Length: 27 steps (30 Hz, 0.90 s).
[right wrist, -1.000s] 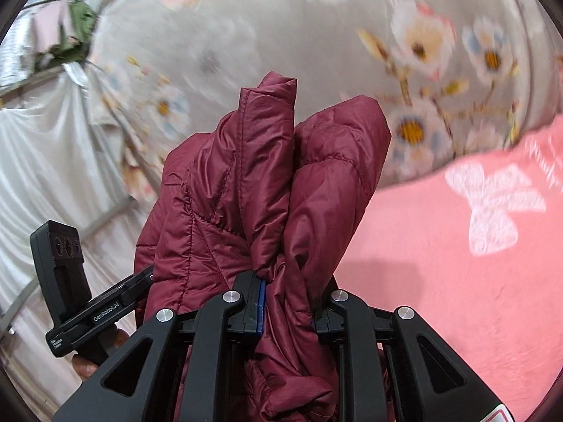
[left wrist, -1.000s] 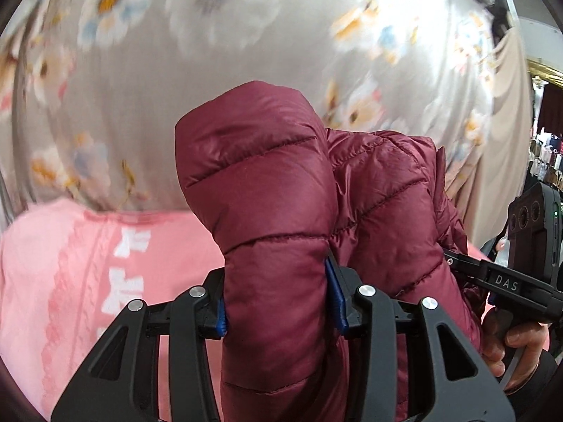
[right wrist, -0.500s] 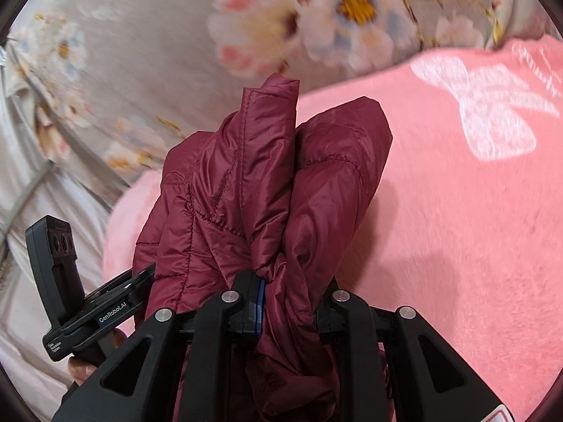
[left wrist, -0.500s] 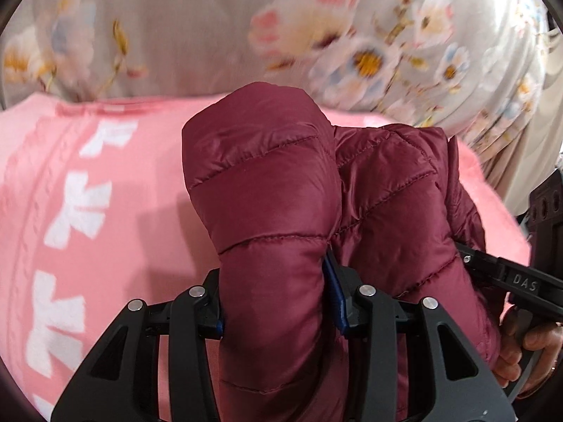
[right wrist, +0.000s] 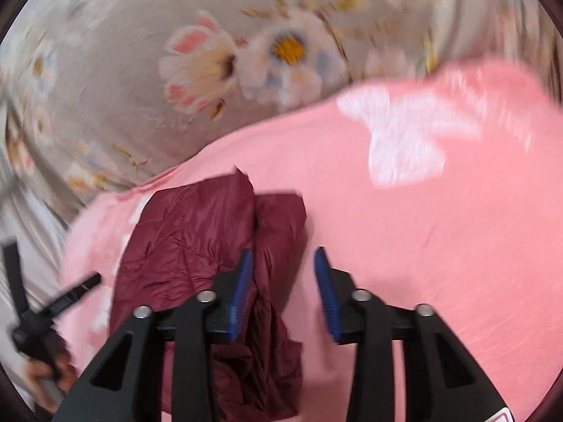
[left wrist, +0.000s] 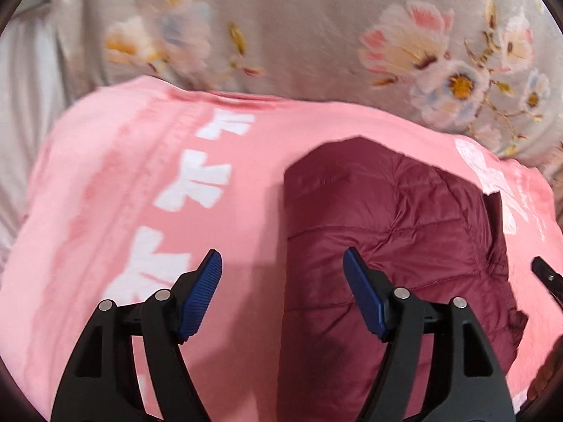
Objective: Fold large clothes
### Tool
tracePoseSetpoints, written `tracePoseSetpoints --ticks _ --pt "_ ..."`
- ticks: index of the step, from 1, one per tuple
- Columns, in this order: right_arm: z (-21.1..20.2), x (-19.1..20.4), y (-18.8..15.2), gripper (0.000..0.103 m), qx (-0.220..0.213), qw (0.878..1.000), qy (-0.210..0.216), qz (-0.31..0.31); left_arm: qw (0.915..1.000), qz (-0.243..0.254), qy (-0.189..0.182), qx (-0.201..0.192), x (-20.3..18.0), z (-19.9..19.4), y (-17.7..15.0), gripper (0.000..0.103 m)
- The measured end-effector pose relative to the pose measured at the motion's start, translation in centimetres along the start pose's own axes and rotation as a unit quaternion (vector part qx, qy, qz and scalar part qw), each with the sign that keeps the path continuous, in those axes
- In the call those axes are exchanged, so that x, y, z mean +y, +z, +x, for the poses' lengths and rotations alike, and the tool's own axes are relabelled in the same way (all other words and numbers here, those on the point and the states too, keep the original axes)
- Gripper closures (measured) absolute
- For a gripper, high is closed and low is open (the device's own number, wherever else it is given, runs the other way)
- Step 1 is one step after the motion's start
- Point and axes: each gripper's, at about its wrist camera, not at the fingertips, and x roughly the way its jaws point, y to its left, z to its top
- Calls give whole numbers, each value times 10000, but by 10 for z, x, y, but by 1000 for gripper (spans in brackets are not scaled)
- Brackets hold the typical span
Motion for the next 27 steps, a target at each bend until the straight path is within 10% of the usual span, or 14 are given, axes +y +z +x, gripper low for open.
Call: tracePoseSetpoints --ticks 7,27 --pt "38 60 8 100 242 9908 -301 -1298 9976 379 569 75 -53 8 2 34" --pt "110 43 -20 103 563 9860 -726 -1391 9972 71 724 149 -62 72 -36 15"
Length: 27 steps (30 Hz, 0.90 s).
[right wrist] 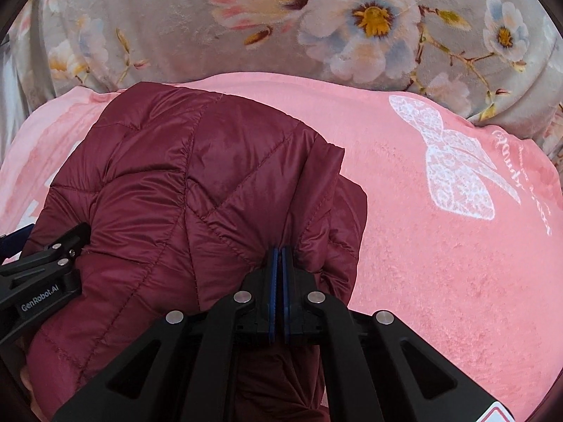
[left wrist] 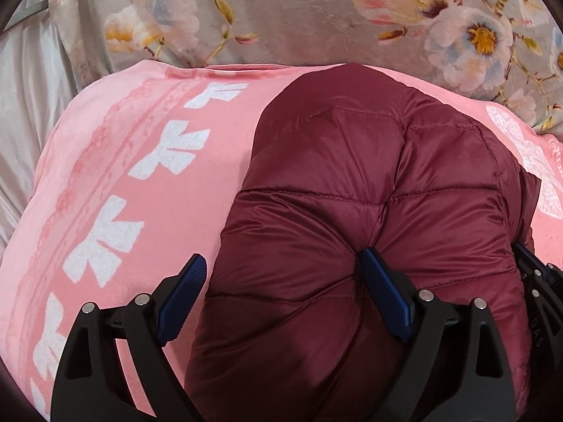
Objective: Fold large clothes
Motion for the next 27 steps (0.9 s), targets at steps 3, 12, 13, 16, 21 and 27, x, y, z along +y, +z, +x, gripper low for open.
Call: tracePoseSetpoints --ticks 3,12,13,16,21,27 --pt "0 1 0 103 1 10000 -15 -2 10000 -59 -51 -4 1 3 -1 15" --pt "-20 -15 0 100 -204 9991 175 319 9997 -163 -188 -90 5 2 -3 14" --pt "-33 -17 -2 95 -304 9989 110 354 9993 -198 -311 -37 10 -1 -3 13" --pt "-70 -18 -14 62 -525 9983 12 251 9992 -274 -270 -98 27 -25 -10 13" --pt "-121 -18 -52 46 -458 9988 -104 152 9980 -263 -397 -425 41 -80 -36 5" --pt "-150 -14 -107 37 -163 9995 -111 231 9987 -282 -382 -174 42 -117 -92 5"
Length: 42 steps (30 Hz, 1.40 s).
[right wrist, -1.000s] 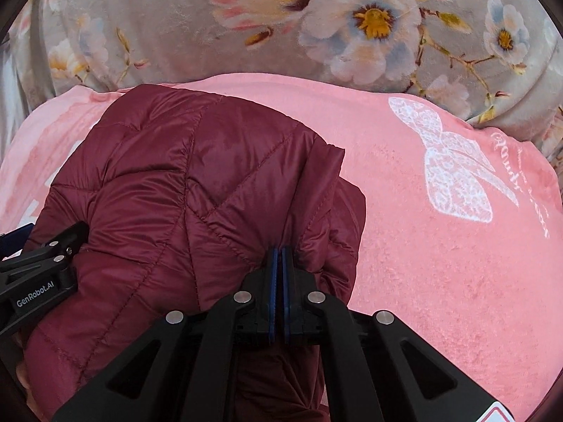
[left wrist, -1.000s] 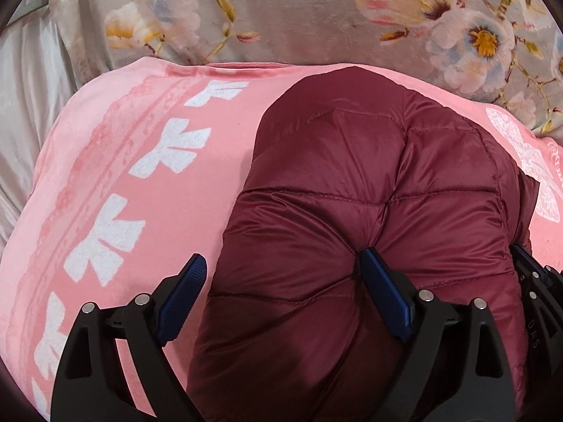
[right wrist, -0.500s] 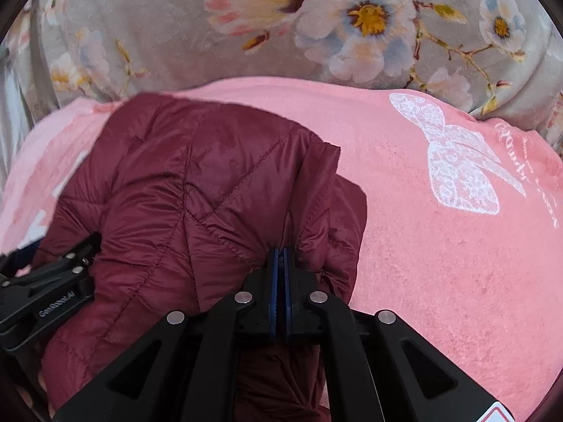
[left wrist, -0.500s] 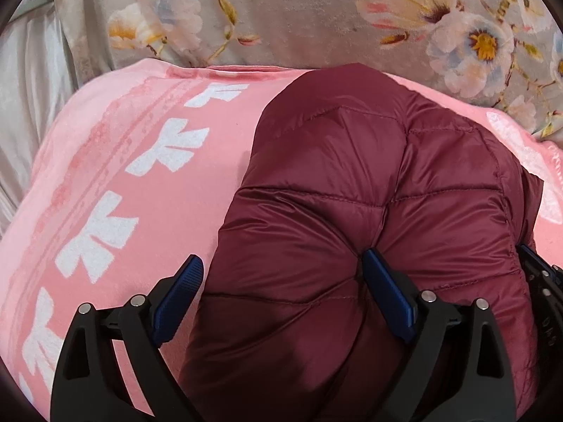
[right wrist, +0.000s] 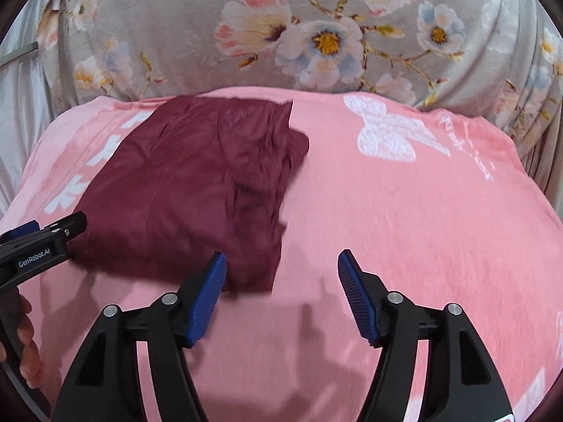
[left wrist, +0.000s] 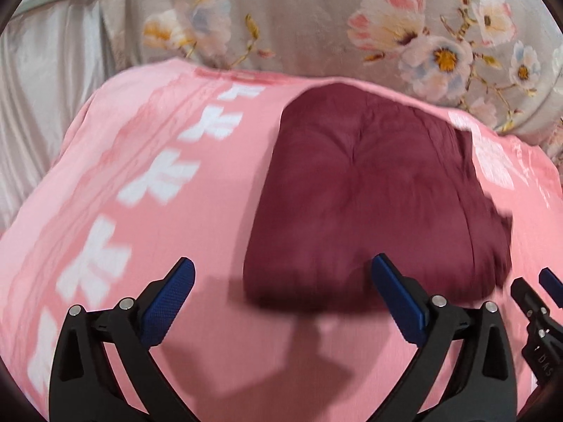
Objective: Fold large clothes
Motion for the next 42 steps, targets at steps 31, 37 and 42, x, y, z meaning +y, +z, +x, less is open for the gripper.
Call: tracePoseSetpoints --ticks 31,37,42 --pt "-27 20 -57 21 110 9991 -245 -326 9988 323 338 138 -18 -27 -74 5" --pt "-26 16 -57 21 143 9994 -176 -246 9986 352 372 122 -17 -26 -73 5" --pt "-26 17 -56 21 129 9994 -171 -289 9984 378 405 90 -19 -27 -73 5"
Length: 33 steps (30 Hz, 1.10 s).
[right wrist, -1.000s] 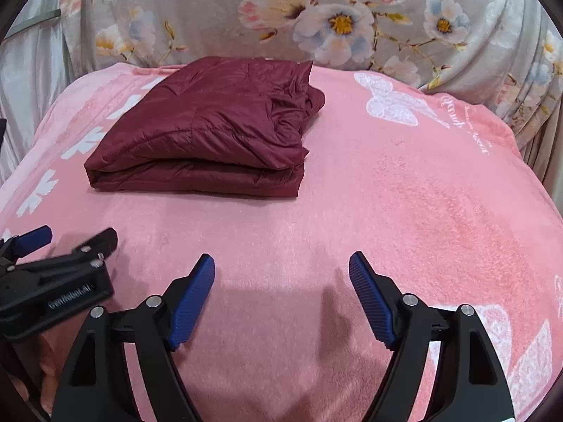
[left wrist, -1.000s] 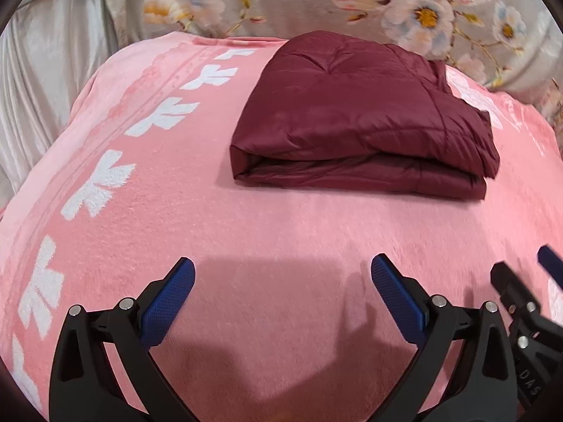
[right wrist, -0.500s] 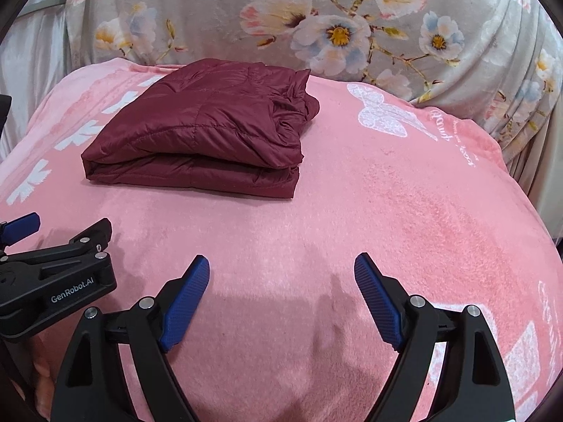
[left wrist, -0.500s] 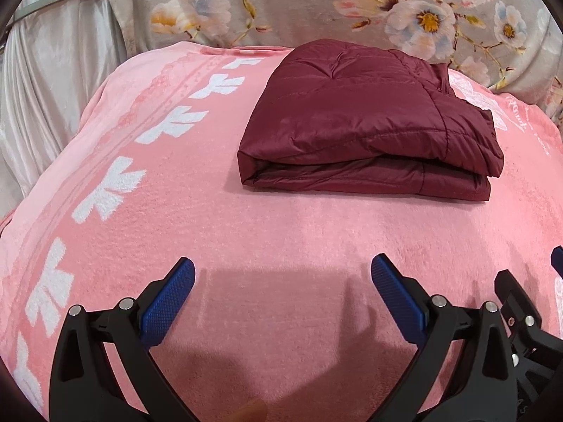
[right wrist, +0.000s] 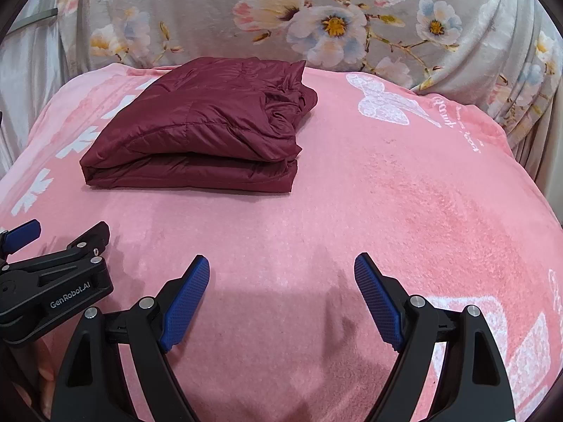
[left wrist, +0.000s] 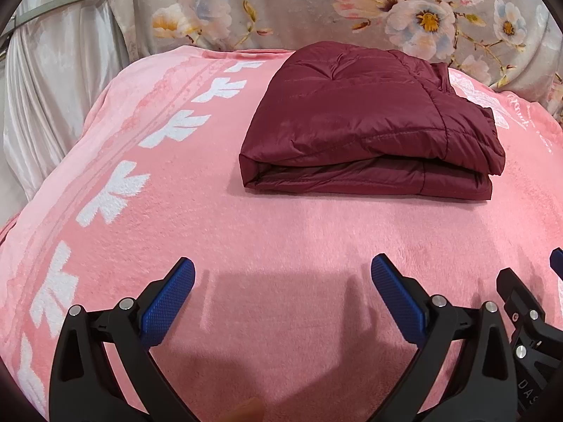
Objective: Fold large clothes
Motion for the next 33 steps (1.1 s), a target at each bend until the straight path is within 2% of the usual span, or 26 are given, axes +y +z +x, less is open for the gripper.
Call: tracePoseSetpoints --ticks 16,33 --pt "-3 7 0 21 -69 9998 19 -159 9997 125 -6 -191 -6 -8 -1 5" --pt "-3 8 0 21 -63 9999 11 -150 9996 162 -7 -214 -9 -9 -1 5"
